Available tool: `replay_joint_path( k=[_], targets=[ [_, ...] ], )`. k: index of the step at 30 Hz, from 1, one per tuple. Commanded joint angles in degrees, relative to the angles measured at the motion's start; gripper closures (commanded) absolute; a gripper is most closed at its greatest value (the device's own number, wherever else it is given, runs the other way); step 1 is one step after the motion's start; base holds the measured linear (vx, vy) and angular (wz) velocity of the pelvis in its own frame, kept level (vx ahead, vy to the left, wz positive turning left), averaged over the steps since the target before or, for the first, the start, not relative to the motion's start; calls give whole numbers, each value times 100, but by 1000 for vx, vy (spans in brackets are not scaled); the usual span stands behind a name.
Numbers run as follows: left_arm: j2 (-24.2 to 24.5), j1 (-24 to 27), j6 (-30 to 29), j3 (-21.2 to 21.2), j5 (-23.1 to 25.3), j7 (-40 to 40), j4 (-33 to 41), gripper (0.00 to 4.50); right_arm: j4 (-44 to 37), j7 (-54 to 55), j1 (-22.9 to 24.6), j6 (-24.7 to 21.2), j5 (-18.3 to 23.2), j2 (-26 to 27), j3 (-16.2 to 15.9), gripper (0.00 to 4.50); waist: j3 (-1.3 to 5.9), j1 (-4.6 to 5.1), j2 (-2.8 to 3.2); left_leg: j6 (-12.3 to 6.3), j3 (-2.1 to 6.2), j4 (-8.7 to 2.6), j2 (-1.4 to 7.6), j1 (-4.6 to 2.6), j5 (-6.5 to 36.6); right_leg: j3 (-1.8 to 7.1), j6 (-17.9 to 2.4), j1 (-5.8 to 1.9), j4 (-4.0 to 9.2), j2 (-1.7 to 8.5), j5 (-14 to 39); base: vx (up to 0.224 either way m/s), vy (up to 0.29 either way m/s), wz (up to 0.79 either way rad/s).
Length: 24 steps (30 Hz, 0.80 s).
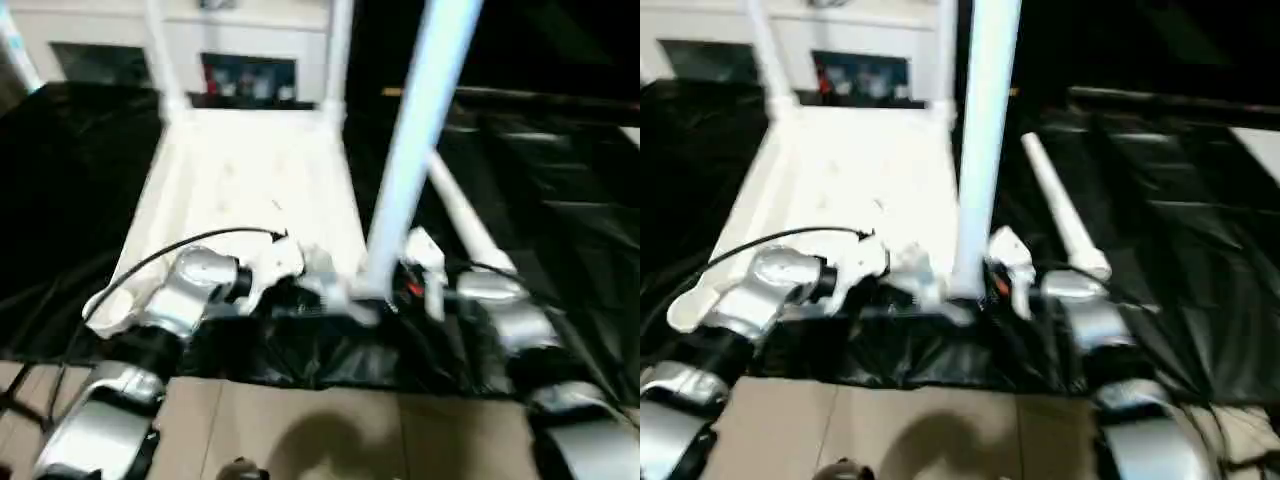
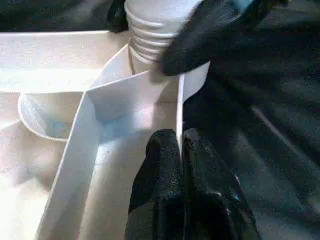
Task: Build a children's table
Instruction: Rotate leg to tighten
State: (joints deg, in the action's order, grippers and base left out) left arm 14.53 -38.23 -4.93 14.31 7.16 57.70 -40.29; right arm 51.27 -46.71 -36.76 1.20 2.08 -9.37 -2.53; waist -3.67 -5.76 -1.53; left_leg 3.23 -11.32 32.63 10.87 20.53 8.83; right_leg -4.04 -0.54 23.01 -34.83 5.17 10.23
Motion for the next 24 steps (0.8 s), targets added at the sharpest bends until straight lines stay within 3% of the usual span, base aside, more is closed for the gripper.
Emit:
replay_joint_path(
  k=[1, 4, 6, 8, 11, 12, 15, 20, 24],
  targets=[
    [-430, -249, -127, 42, 21, -647, 69, 450, 329, 508, -14, -208, -181, 468, -279, 171, 332, 42, -10, 179, 223, -414, 236, -111, 2437, 213, -618, -148, 657, 432, 3454, 0, 0, 0],
    [-862, -394, -544, -74, 86, -1444, 42, 450, 738, 1675, -264, -326, -57, 881, 29, 171, 344, 108, -8, 118, 208, -407, 231, -103, 2395, 215, -672, -138, 666, 413, 3252, 0, 0, 0],
    [-918, -417, -500, -30, 161, -1564, 21, 450, 777, 1762, -287, -277, -110, 939, -13, 171, 355, 112, -6, 76, 211, -421, 227, -71, 2339, 201, -688, -168, 659, 406, 3055, 0, 0, 0],
    [-1005, -434, -420, 37, 259, -1672, -40, 450, 882, 1817, -341, -154, -158, 1036, 4, 116, 373, 99, -10, 30, 193, -424, 240, -69, 2251, 220, -759, -170, 637, 399, 2692, 0, 0, 0],
    [-1022, -423, -348, 101, 281, -1618, -78, 450, 936, 1709, -406, -45, -86, 1064, 85, 92, 378, 89, -4, -27, 166, -421, 234, -66, 2195, 242, -931, -177, 595, 382, 2265, 0, 0, 0],
    [-991, -412, -334, 110, 261, -1540, -57, 450, 895, 1590, -406, 3, -97, 1017, 50, 66, 379, 82, -1, -49, 156, -417, 232, -63, 2149, 248, -981, -184, 586, 381, 2135, 0, 0, 0],
    [-862, -339, -274, 112, 159, -1212, 54, 450, 925, 1442, -435, 295, -226, 861, -43, 44, 383, 83, 2, -81, 146, -407, 229, -61, 2121, 249, -1038, -194, 575, 385, 2065, 0, 0, 0],
    [-616, -223, 20, 194, 51, -584, 182, 450, 868, 943, -423, 551, -234, 642, -102, 44, 402, 86, -7, -170, 139, -399, 233, -20, 1903, 252, -1090, -237, 538, 387, 1870, 0, 0, 0],
    [-305, -104, 193, 280, -84, 112, 295, 450, 765, 236, -320, 832, -340, 332, -285, 44, 419, 32, -6, -265, 97, -369, 247, -53, 1650, 256, -1290, -236, 492, 380, 1428, 0, 0, 0]
  ],
)
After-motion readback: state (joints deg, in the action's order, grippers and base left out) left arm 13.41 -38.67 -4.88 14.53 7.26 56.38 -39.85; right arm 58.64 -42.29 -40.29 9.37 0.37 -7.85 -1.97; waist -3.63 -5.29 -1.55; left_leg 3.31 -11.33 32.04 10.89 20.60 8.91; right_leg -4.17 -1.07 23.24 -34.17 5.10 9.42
